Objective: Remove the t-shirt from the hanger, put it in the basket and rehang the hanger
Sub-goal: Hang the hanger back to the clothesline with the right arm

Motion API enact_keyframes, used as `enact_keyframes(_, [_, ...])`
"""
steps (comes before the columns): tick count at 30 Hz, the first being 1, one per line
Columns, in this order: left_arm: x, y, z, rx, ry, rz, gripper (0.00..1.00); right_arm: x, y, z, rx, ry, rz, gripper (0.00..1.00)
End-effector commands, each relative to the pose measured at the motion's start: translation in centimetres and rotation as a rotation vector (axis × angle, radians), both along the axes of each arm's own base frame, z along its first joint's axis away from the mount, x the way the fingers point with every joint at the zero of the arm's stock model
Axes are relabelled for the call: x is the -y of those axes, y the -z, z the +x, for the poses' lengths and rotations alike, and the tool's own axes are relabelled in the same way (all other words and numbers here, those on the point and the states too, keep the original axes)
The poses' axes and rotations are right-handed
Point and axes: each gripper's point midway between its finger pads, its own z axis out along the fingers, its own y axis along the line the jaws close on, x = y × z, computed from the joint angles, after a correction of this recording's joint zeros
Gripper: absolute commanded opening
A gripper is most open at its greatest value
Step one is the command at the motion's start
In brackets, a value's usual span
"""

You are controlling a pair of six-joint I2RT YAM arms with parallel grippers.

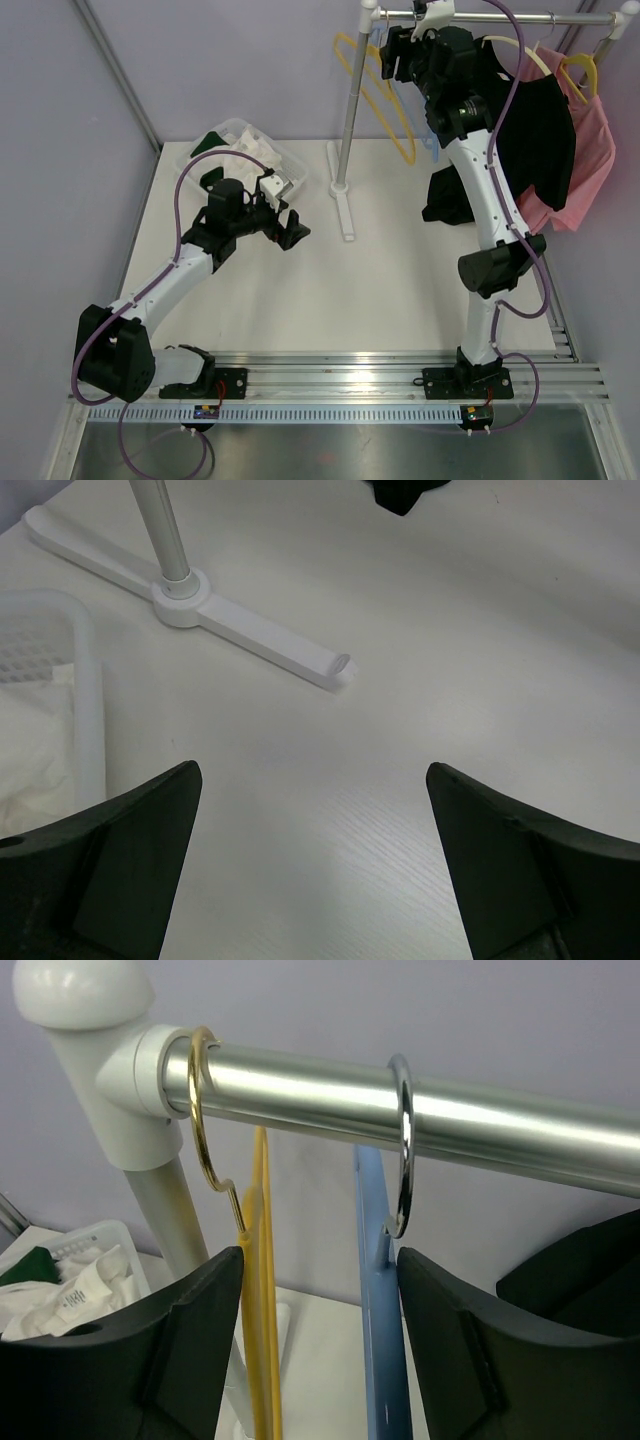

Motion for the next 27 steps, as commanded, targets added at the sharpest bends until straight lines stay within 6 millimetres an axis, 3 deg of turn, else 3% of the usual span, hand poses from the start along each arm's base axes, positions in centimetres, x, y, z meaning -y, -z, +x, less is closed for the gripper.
enact_keyframes(1, [0.8,-2.2,0.6,0.063,0.034,-0.024,0.99,1.3,-4.4,-2.8,0.091,0.034,0.019,0.71])
enact_keyframes(6, [0.9,-2.3,0.7,0.065,0.035,-0.022,0.99,2.7,-5.3,-4.2,0.096,0.08,0.019,0.73])
enact_keyframes(8, [0.9,-2.3,0.8,0.065,0.035,-0.022,0.99,3.0,-4.8,-4.6,0.086,0.088,0.008,0.76])
enact_keyframes(9, [1.0,-2.3,0.7,0.065,0.036,-0.022,0.99,3.4,-6.1,-5.7,0.116,0.09,0.019,0.81])
enact_keyframes(10, [0.9,-2.3,0.8,0.066,0.034,-0.021,0.99,3.4,-5.2,-5.7,0.101,0.092,0.01,0.86])
enact_keyframes(12, [1.0,-2.3,0.8,0.067,0.034,-0.02,0.99,4.0,-6.8,-7.4,0.143,0.09,0.019,0.99])
enact_keyframes(13, [1.0,-2.2,0.9,0.064,0.034,-0.019,0.99,4.2,-5.9,-7.5,0.125,0.099,0.014,0.99])
enact_keyframes(14, [1.0,-2.2,0.9,0.064,0.033,-0.018,0.99,4.8,-6.9,-8.6,0.144,0.11,0.023,0.99])
enact_keyframes(16, [1.0,-2.2,1.0,0.066,0.035,-0.017,0.99,5.3,-6.5,-9.3,0.138,0.123,0.014,1.0])
enact_keyframes(17, [1.0,-2.2,1.0,0.067,0.035,-0.017,0.99,6.0,-7.6,-10.6,0.162,0.136,0.022,1.0])
enact_keyframes(18, [1.0,-2.1,1.0,0.063,0.033,-0.016,0.99,6.1,-6.8,-10.7,0.158,0.143,0.02,0.99])
enact_keyframes(20, [0.9,-1.7,0.8,0.044,0.034,-0.007,0.99,7.4,-8.3,-12.7,0.206,0.177,0.052,0.99])
enact_keyframes(21, [0.9,-1.8,0.8,0.045,0.034,-0.008,0.99,7.7,-7.7,-12.9,0.19,0.19,0.052,0.99])
enact_keyframes(23, [1.0,-1.7,0.8,0.044,0.034,-0.007,0.99,8.7,-8.3,-14.3,0.202,0.223,0.067,1.0])
enact_keyframes(27, [1.1,-1.6,0.7,0.043,0.044,-0.01,0.99,11.1,-8.1,-15.3,0.191,0.337,0.109,0.99])
